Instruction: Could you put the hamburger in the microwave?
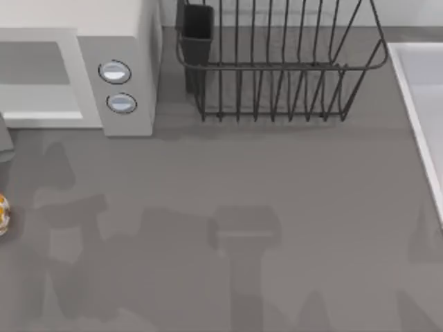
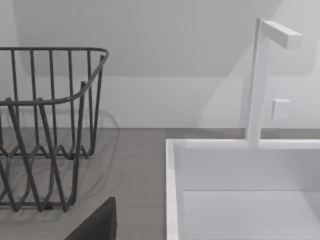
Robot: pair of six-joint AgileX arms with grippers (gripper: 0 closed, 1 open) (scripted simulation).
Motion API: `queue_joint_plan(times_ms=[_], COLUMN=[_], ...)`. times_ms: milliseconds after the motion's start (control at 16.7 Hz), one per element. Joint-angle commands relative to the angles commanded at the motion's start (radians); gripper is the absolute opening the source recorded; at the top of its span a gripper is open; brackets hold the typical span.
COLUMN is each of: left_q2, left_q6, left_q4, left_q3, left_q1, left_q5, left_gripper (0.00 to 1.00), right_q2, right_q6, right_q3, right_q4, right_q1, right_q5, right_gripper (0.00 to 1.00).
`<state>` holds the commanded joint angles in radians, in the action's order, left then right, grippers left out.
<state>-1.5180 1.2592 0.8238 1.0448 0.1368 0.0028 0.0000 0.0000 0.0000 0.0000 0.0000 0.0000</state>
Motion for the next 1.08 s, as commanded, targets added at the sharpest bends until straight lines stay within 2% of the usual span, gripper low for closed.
queue_joint_plan(times_ms=[240, 420, 780, 1080], left_q2=[-0.242, -0.319, -0.322, -0.328], left_q6=[0.193, 0.256, 0.259, 0.293], left_q4=[0.128, 0.170, 0.167, 0.044], left_q3=[0.162, 0.215, 0.213, 0.093], left_q1=[0.021, 0.028, 0.024, 0.060], left_q5=[0.000, 0.001, 0.000, 0.001], left_gripper=[1.00, 1.00, 1.00, 1.00], right_q2=[0.000, 0.000, 0.000, 0.000], right_q6=[0.000, 0.000, 0.000, 0.000], right_q3=[0.000, 0.000, 0.000, 0.000], right_q4=[0.000, 0.000, 0.000, 0.000], right_q1=[0.000, 0.000, 0.000, 0.000], right_q5=[0.000, 0.000, 0.000, 0.000], right_gripper=[1.00, 1.00, 1.00, 1.00])
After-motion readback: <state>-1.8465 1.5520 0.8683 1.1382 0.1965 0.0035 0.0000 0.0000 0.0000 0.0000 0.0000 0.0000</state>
